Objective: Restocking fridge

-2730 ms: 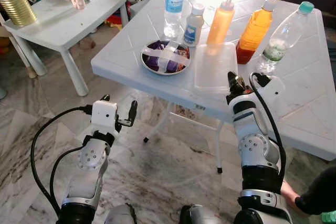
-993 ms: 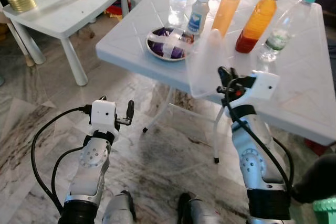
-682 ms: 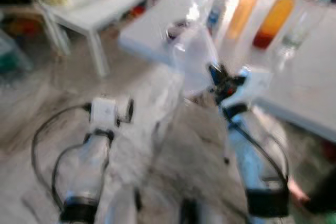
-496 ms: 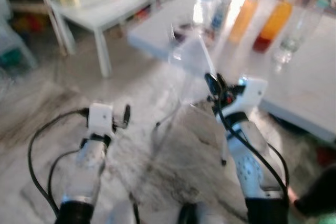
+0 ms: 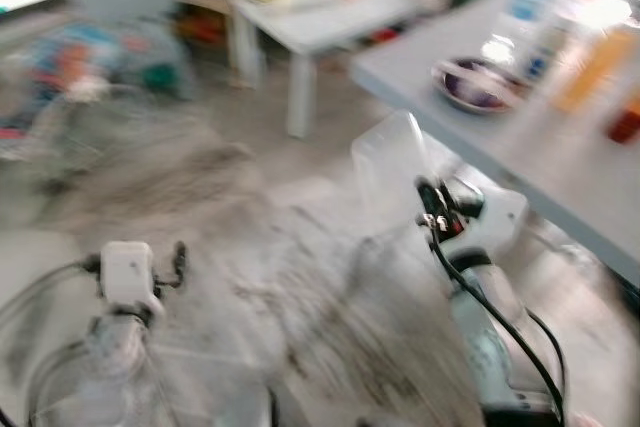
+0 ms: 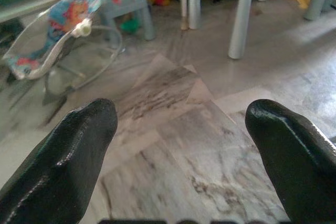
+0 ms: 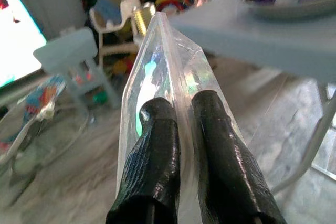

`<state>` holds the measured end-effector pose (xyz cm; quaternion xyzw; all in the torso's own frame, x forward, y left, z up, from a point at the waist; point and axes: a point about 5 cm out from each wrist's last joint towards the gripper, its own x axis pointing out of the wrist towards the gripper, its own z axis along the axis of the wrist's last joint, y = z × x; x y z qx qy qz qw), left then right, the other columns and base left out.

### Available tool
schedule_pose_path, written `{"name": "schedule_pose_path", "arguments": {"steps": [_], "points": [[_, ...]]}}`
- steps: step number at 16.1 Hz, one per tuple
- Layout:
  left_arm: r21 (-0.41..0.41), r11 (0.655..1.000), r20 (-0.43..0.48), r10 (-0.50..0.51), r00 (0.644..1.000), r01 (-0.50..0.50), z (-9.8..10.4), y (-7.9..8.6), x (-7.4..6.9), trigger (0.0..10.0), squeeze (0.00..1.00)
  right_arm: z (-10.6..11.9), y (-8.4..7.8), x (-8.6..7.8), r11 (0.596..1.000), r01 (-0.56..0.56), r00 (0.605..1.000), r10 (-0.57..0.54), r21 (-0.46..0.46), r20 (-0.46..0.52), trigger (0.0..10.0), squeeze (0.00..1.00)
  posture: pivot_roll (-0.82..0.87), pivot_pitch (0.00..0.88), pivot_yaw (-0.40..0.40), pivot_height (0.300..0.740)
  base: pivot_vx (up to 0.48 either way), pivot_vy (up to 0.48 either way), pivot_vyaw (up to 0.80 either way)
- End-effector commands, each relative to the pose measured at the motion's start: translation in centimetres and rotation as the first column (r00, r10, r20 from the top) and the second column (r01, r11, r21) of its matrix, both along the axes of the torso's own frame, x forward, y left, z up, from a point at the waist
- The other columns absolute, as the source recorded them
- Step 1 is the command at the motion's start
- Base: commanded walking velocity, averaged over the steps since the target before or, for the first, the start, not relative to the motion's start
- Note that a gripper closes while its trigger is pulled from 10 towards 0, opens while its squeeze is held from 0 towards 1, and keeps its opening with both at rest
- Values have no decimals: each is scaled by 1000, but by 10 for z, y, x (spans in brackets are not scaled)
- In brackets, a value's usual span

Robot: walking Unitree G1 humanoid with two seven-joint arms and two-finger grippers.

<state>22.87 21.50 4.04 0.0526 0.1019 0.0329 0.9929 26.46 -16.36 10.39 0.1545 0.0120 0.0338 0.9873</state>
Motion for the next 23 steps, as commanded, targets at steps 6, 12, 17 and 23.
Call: {"name": "schedule_pose_path", "arguments": {"steps": [6, 12, 17, 23], "points": [[34, 997, 42, -71, 997, 69, 6, -22, 10, 10000, 0, -6, 12, 8, 999, -39, 999, 40, -28, 23, 10000, 0, 146, 10, -61, 740, 0, 0, 761], [95, 991, 89, -100, 991, 91, 21, -17, 24, 10000, 0, 2, 16, 22, 991, -93, 992, 100, -96, 73, 10000, 0, 139, 38, -34, 740, 0, -91, 761], [62, 991, 65, -122, 990, 118, 13, -32, 22, 10000, 0, 4, 13, 23, 984, -114, 987, 128, -140, 92, 10000, 0, 112, 32, -13, 740, 0, -57, 756], [57, 998, 76, -24, 997, 20, 13, -19, 29, 10000, 0, 2, 13, 19, 980, -128, 986, 143, -149, 89, 10000, 0, 94, 37, -20, 740, 0, 0, 756]]}}
